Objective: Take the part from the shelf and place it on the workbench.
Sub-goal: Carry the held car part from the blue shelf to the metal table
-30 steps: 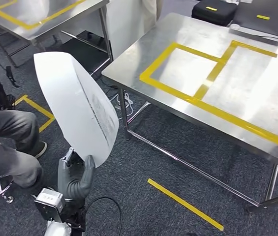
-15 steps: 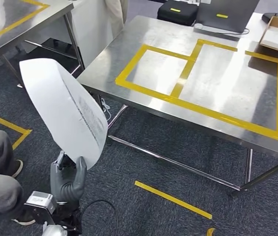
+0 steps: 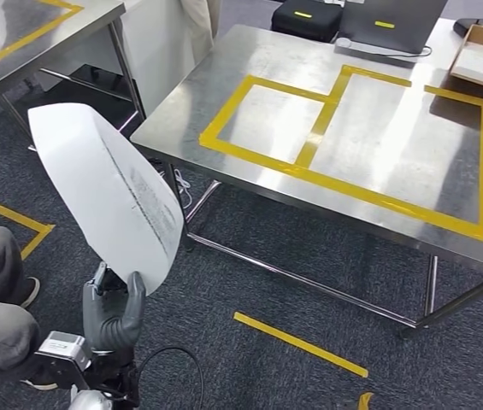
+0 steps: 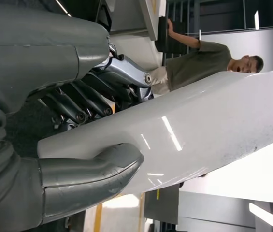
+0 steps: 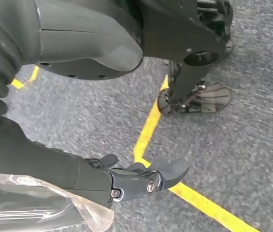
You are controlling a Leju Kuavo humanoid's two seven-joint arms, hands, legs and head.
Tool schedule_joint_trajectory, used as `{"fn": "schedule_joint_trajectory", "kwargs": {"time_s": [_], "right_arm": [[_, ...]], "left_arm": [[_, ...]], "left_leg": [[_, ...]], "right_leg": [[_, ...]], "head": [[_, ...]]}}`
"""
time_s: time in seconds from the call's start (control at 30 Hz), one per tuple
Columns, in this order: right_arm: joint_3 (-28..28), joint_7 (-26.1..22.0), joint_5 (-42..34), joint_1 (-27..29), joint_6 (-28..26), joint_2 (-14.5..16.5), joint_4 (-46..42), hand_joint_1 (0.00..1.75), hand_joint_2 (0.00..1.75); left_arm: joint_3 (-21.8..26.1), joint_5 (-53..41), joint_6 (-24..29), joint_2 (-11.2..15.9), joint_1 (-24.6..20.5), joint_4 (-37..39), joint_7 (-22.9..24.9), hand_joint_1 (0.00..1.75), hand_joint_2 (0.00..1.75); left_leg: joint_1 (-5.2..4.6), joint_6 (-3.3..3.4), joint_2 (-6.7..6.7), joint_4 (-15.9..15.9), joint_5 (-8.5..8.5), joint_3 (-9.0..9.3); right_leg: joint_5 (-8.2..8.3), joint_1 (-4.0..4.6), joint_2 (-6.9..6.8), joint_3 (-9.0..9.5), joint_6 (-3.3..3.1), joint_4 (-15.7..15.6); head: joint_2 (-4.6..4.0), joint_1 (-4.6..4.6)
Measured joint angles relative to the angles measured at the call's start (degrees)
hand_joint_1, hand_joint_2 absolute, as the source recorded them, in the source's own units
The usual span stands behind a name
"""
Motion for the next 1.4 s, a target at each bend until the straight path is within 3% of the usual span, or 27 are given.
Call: {"fn": "schedule_joint_trajectory", "kwargs": {"time_s": [0.03,0.1,0.13,0.17,0.2,0.23,0.3,0.37,0.43,0.5,0.57,0.63,0.67,0.7,0.73,0.8,0.83,0.9,1.0,1.07,1.13,1.17,1.2,1.23,1.3,1.33,1.4], "right_arm": [[0.0,0.1,0.0,-0.1,0.1,0.0,0.0,0.0,1.75],[0.0,0.1,0.1,-0.2,0.2,-0.1,0.0,0.0,1.75],[0.0,0.2,0.1,-0.2,0.3,-0.1,0.0,0.0,1.75],[0.0,0.2,0.1,-0.2,0.3,-0.1,0.0,0.0,1.75],[0.0,0.3,0.1,-0.1,0.3,-0.2,0.0,0.0,1.75],[0.0,0.4,0.2,0.0,0.3,-0.2,0.0,0.0,1.75],[0.0,0.4,0.3,0.0,0.5,-0.2,0.0,0.0,1.75],[0.0,0.5,0.4,-0.1,0.6,-0.1,0.0,0.0,1.75],[0.0,0.6,0.5,-0.1,0.7,-0.1,0.0,0.0,1.75],[-0.1,0.6,0.5,-0.1,0.8,-0.1,0.0,0.0,1.75],[-0.1,0.7,0.6,0.0,0.9,-0.1,0.0,0.0,1.75],[-0.1,0.8,0.6,0.0,1.0,-0.1,0.0,0.0,1.75],[-0.1,0.9,0.6,0.0,1.1,-0.1,0.0,0.0,1.75],[-0.1,0.9,0.6,0.1,1.1,-0.1,0.0,0.0,1.75],[-0.1,1.0,0.6,0.1,1.1,-0.1,0.0,0.0,1.75],[-0.2,1.0,0.6,0.1,1.1,-0.1,0.0,0.0,1.75],[-0.2,1.0,0.6,0.1,1.1,0.0,0.0,0.0,1.75],[-0.3,1.0,0.6,0.0,1.1,0.0,0.0,0.0,1.75],[-0.3,1.0,0.6,0.0,1.1,0.0,0.0,0.0,1.75],[-0.4,1.0,0.6,0.0,1.0,0.0,0.0,0.0,1.75],[-0.5,1.1,0.6,0.1,1.0,0.0,0.0,0.0,1.75],[-0.5,1.2,0.5,0.2,1.0,0.0,0.0,0.0,1.75],[-0.5,1.2,0.5,0.2,0.9,0.0,0.0,0.0,1.75],[-0.6,1.3,0.5,0.3,0.9,0.0,0.0,0.0,1.75],[-0.6,1.3,0.4,0.3,0.7,0.0,0.0,0.0,1.75],[-0.7,1.3,0.3,0.2,0.6,0.0,0.0,0.0,1.75],[-0.9,1.4,0.2,0.2,0.5,0.0,0.0,0.0,1.75]], "left_arm": [[0.0,0.0,0.0,0.0,0.0,-0.1,0.0,1.75,1.75],[0.2,0.0,0.0,0.0,0.1,-0.1,0.0,1.75,1.75],[0.2,0.0,0.0,0.0,0.2,-0.1,0.0,1.75,1.75],[0.2,0.0,0.0,0.0,0.3,-0.1,0.1,1.75,1.75],[0.2,0.0,0.0,0.0,0.3,-0.1,0.1,1.75,1.75],[0.2,-0.1,0.0,0.0,0.3,-0.1,0.1,1.75,1.75],[0.3,-0.1,0.0,0.0,0.3,-0.1,0.1,1.75,1.75],[0.3,-0.3,0.0,0.1,0.3,-0.1,0.1,1.75,1.75],[0.3,-0.5,0.0,0.1,0.3,-0.1,0.2,1.75,1.75],[0.3,-0.7,0.0,0.2,0.3,-0.2,0.2,1.75,1.75],[0.3,-0.9,0.0,0.2,0.2,-0.2,0.2,1.75,1.75],[0.3,-1.1,0.1,0.3,0.3,-0.2,0.4,1.75,1.75],[0.3,-1.2,0.1,0.3,0.3,-0.2,0.5,1.75,1.75],[0.3,-1.2,0.1,0.3,0.3,-0.2,0.7,1.75,1.75],[0.3,-1.3,0.1,0.4,0.3,-0.2,0.8,1.75,1.75],[0.3,-1.4,0.1,0.4,0.3,-0.2,0.8,1.75,1.75],[0.3,-1.4,0.1,0.4,0.2,-0.2,0.8,1.75,1.75],[0.3,-1.5,0.1,0.4,0.2,-0.2,0.8,1.75,1.75],[0.2,-1.6,0.1,0.4,0.2,-0.2,0.9,1.75,1.75],[0.1,-1.8,0.0,0.3,0.1,-0.2,0.9,1.75,1.75],[-0.1,-2.0,-0.1,0.3,0.1,-0.2,1.0,1.75,1.75],[-0.1,-2.1,-0.2,0.3,0.1,-0.2,1.0,1.75,1.75],[-0.2,-2.1,-0.3,0.3,0.2,-0.2,1.0,1.75,1.75],[-0.2,-2.1,-0.3,0.3,0.2,-0.2,1.0,1.75,1.75],[-0.5,-2.2,-0.4,0.3,0.1,-0.2,1.0,1.75,1.75],[-0.6,-2.3,-0.5,0.3,0.1,-0.2,1.0,1.75,1.75],[-0.9,-2.6,-0.8,0.2,-0.1,-0.2,1.1,1.75,1.75]], "left_leg": [[0.24,0.14,0.44,-0.8,0.35,0.5],[0.39,0.12,1.32,-1.3,0.42,0.9],[0.5,-0.05,1.71,-1.3,0.3,0.91],[0.67,-0.33,2.01,-1.2,0.12,0.95],[0.95,-0.72,2.22,-1.1,-0.13,1.0],[1.33,-1.26,2.33,-0.8,-0.46,1.07],[1.88,-2.72,2.44,0.4,-1.46,1.0],[1.93,-3.87,2.41,1.4,-2.28,0.87],[2.04,-4.28,2.37,1.5,-2.53,1.12],[2.26,-4.4,2.47,2.5,-3.4,1.0],[2.01,-4.18,2.59,8.2,-6.25,-1.53],[1.46,-3.68,2.6,16.2,-9.28,-5.77],[1.17,-3.3,2.6,18.7,-9.6,-7.25],[0.84,-2.79,2.6,19.0,-8.74,-7.76],[0.46,-2.14,2.59,17.2,-6.87,-7.33],[-0.47,-0.54,2.57,10.3,-2.53,-4.85],[-0.84,0.02,2.57,7.2,-1.36,-3.69],[-1.26,0.33,2.59,4.5,-1.19,-2.71],[-0.99,0.07,2.62,2.9,-0.96,-2.08],[-0.67,0.1,2.76,2.2,-0.8,-1.51],[-0.68,0.25,2.87,2.1,-0.96,-1.38],[-0.68,0.28,2.9,2.1,-1.07,-1.31],[-0.68,0.27,2.9,2.1,-1.19,-1.19],[-0.65,0.2,2.89,2.1,-1.37,-0.97],[-0.63,-0.15,2.87,2.2,-1.87,-0.35],[-0.72,-0.43,2.86,2.4,-2.15,-0.16],[-0.91,-1.0,2.86,2.5,-2.42,-0.06]], "right_leg": [[-1.12,0.04,-1.2,-1.08,0.1,2.0],[-4.29,-0.28,-3.28,-4.76,0.45,8.9],[-5.37,-0.56,-3.7,-6.64,0.78,12.2],[-5.4,-0.89,-3.92,-7.66,1.15,13.8],[-4.41,-1.26,-4.07,-7.57,1.57,13.3],[-2.6,-1.68,-4.23,-6.33,2.09,10.8],[0.11,-2.32,-4.37,-2.57,3.16,3.9],[0.18,-2.4,-4.08,-0.75,2.52,1.3],[-0.36,-2.13,-3.8,-0.78,0.79,2.0],[-0.68,-1.91,-3.78,-0.62,-0.26,2.2],[-0.9,-1.61,-3.82,-0.33,-1.03,2.2],[-1.18,-1.08,-3.83,-0.11,-1.54,2.2],[-1.33,-0.77,-3.81,0.06,-1.78,2.2],[-1.49,-0.47,-3.75,0.3,-2.0,2.2],[-1.66,-0.18,-3.67,0.6,-2.18,2.2],[-2.02,0.28,-3.53,1.16,-2.32,2.2],[-2.18,0.43,-3.48,1.24,-2.23,2.2],[-2.3,0.49,-3.49,1.13,-1.81,2.1],[-2.75,0.36,-3.7,0.85,-0.94,2.2],[-4.99,0.31,-3.9,-1.27,-0.44,6.2],[-7.93,0.19,-3.99,-5.31,-0.03,13.7],[-8.43,0.13,-4.0,-6.98,0.14,16.4],[-7.85,0.07,-4.02,-7.76,0.27,17.2],[-6.12,0.03,-4.06,-7.36,0.35,15.7],[-1.81,0.0,-4.31,-4.13,0.31,8.3],[-0.62,0.05,-4.39,-2.34,0.12,4.9],[-0.5,0.21,-4.46,-0.63,-0.54,1.9]], "head": [[0.0,0.11],[0.0,0.32],[0.0,0.31],[0.0,0.3],[0.0,0.28],[0.0,0.3],[0.0,0.47],[0.0,0.5],[0.0,0.25],[0.0,-0.13],[0.0,-0.51],[0.0,-0.71],[0.0,-0.76],[0.0,-0.77],[0.0,-0.76],[0.0,-0.71],[0.0,-0.72],[0.0,-0.74],[0.0,-0.76],[0.0,-0.64],[0.0,-0.59],[0.0,-0.61],[0.0,-0.6],[0.0,-0.58],[0.0,-0.58],[0.0,-0.57],[0.0,-0.73]]}}
